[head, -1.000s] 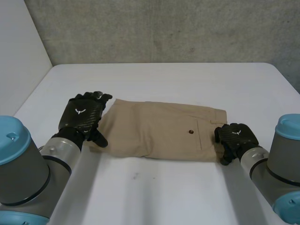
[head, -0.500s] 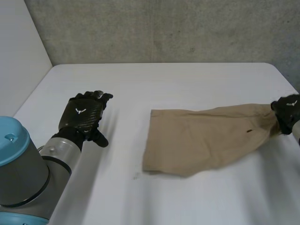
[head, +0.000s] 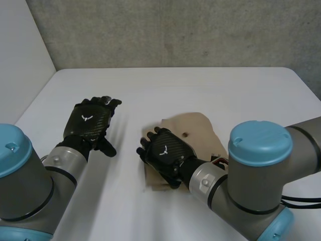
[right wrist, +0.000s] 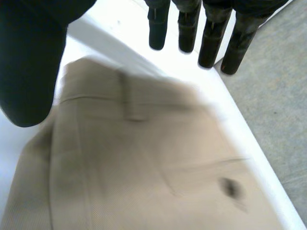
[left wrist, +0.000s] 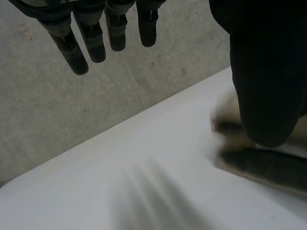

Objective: Fold the shorts.

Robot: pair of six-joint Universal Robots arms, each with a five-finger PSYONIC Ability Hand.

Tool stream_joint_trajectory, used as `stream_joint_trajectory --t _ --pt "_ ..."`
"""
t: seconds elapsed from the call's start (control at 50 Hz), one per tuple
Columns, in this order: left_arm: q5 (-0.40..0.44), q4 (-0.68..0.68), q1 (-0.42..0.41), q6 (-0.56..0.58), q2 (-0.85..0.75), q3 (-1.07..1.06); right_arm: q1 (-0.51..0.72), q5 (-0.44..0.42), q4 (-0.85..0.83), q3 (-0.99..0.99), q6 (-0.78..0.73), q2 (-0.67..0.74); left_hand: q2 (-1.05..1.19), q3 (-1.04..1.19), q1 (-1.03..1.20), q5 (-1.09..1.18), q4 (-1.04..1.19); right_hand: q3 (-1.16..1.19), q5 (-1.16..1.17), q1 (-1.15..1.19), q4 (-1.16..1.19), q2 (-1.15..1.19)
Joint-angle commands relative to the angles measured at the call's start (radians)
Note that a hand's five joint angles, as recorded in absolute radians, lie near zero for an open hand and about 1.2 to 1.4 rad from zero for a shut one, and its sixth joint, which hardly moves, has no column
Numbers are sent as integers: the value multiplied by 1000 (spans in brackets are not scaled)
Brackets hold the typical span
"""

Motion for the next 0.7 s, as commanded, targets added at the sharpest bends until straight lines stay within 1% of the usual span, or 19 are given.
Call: stream_joint_trajectory --t 0.02,0.04,0.06,0.1,0.12,0.14,0.2,0.22,0.28,0.3,0.36,0.38,0.46,0.54,0.58,0.62,0.64,0.7 --pt "9 8 -9 1 -6 88 -103 44 -6 -3 146 -136 -25 -38 -23 -45 -29 -93 -99 -56 -92 -96" --pt "7 6 -12 0 -9 106 -131 55 -6 -7 190 -150 -22 -35 -20 -42 -26 -93 -99 -56 -92 -96" --pt "7 3 -18 -2 -10 126 -174 73 -6 -13 278 -169 -19 -32 -17 -39 -23 -93 -99 -56 -92 -96" --pt "6 1 -50 -6 -27 189 -208 83 0 -27 355 -178 -10 -24 -9 -30 -14 -93 -99 -56 -92 -96" --pt "6 1 -50 -6 -27 189 -222 84 7 -35 388 -180 -10 -23 -8 -30 -14 -93 -99 -56 -92 -96" --pt "3 -2 -104 -8 -80 259 -245 84 26 -52 430 -180 1 -12 3 -19 -3 -93 -99 -56 -92 -96" --pt "-4 -9 -170 -9 -154 349 -263 74 95 -84 454 -148 7 -6 9 -13 3 -93 -99 -56 -92 -96" --pt "-10 -26 -203 -11 -206 397 -263 77 111 -95 449 -128 28 14 30 8 24 -93 -99 -56 -92 -96" --pt "-30 -78 -237 -22 -289 471 -266 83 163 -145 446 -45 31 18 33 11 27 -93 -99 -56 -92 -96" --pt "-49 -124 -256 -37 -352 520 -267 83 163 -145 446 -45 28 15 30 8 24 -93 -99 -56 -92 -96" --pt "-83 -198 -270 -77 -432 582 -271 86 209 -200 442 36 16 3 18 -4 12 -93 -99 -56 -92 -96" --pt "-105 -244 -276 -112 -478 609 -274 86 217 -210 442 53 13 0 15 -7 9 -93 -99 -56 -92 -96" --pt "-142 -320 -277 -176 -562 633 -291 86 241 -243 438 126 13 0 15 -7 9 -93 -99 -56 -92 -96" --pt "-152 -344 -277 -181 -607 626 -306 98 273 -269 419 179 13 0 15 -7 9 -93 -99 -56 -92 -96" --pt "-152 -345 -276 -181 -615 620 -320 133 310 -292 379 216 10 -3 12 -10 6 -93 -99 -56 -92 -96" --pt "-152 -348 -274 -180 -615 616 -320 149 324 -303 365 224 10 -3 12 -10 6 -93 -99 -56 -92 -96" --pt "-152 -351 -273 -180 -613 613 -319 181 351 -317 342 230 10 -3 12 -10 6 -93 -99 -56 -92 -96" --pt "-148 -368 -273 -178 -575 613 -316 215 381 -328 319 213 4 -9 6 -16 0 -93 -99 -56 -92 -96"
